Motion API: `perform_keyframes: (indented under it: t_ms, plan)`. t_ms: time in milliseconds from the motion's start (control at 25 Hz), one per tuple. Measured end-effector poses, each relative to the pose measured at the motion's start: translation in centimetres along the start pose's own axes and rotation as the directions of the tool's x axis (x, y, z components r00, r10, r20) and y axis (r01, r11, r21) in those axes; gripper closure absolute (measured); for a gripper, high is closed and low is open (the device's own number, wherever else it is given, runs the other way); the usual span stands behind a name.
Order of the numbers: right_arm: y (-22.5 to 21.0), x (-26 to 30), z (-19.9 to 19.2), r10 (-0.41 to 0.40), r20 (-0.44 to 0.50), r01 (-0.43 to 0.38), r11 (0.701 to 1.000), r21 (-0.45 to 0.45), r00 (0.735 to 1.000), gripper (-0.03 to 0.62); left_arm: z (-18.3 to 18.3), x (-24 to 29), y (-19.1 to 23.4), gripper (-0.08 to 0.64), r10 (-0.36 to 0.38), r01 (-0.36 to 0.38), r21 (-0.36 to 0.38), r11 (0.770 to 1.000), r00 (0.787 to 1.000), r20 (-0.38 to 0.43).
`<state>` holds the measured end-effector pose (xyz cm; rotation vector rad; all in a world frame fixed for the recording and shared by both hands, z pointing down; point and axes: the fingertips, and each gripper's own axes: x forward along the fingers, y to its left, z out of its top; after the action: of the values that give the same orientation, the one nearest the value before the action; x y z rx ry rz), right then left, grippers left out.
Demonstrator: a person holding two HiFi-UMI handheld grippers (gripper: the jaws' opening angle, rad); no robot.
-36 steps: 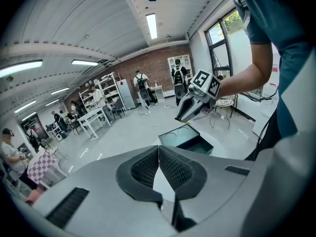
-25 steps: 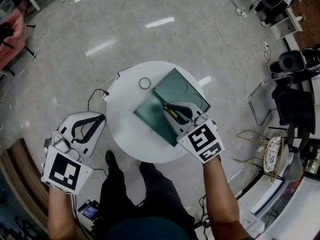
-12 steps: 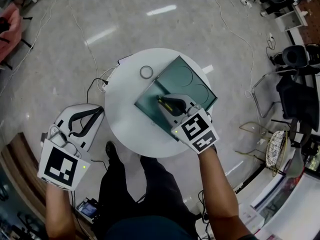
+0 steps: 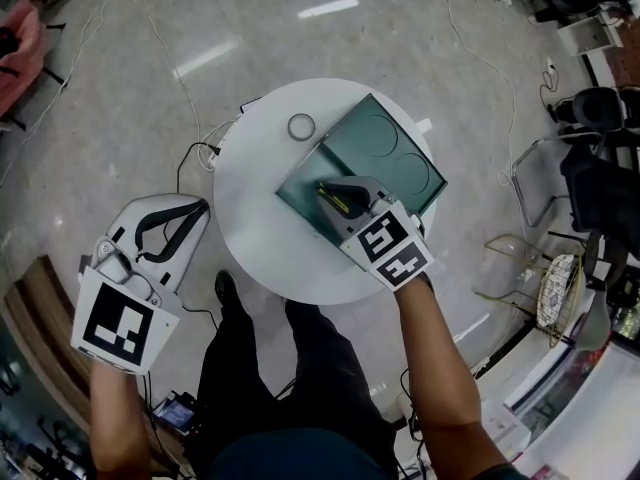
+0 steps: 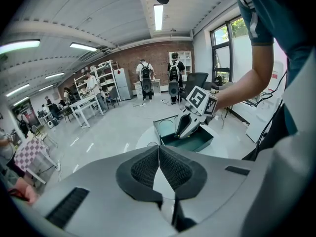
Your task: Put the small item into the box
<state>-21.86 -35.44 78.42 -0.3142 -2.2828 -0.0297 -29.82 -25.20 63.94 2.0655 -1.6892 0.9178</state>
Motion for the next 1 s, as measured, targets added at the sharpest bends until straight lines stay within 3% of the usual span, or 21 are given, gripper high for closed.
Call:
perform_keyframes:
  t_ms: [360, 680, 1000]
  plan:
    - [0.5, 1.3, -1.8, -0.018, -0.08, 0.014, 0.999, -0.052, 0.997, 0.522, -0.6, -0.9, -0.4, 0.54, 0.004, -0.004, 0.006, 1.0, 1.0, 0.006]
    - [1.8, 0.5, -2.3, -0.014, -0.111, 0.01, 0.999, -0.039, 0.994, 0.52, 0.7, -3.6, -0.5, 0.54, 0.017, -0.017, 0.031, 0.999, 1.0, 0.015]
    - [3.2, -3.4, 0.3, -0.054, -0.104, 0.049, 0.997, -0.053, 0.993, 0.52, 3.2, -8.0, -1.0, 0.54, 0.033, -0.035, 0.059, 0.998, 0.999, 0.029]
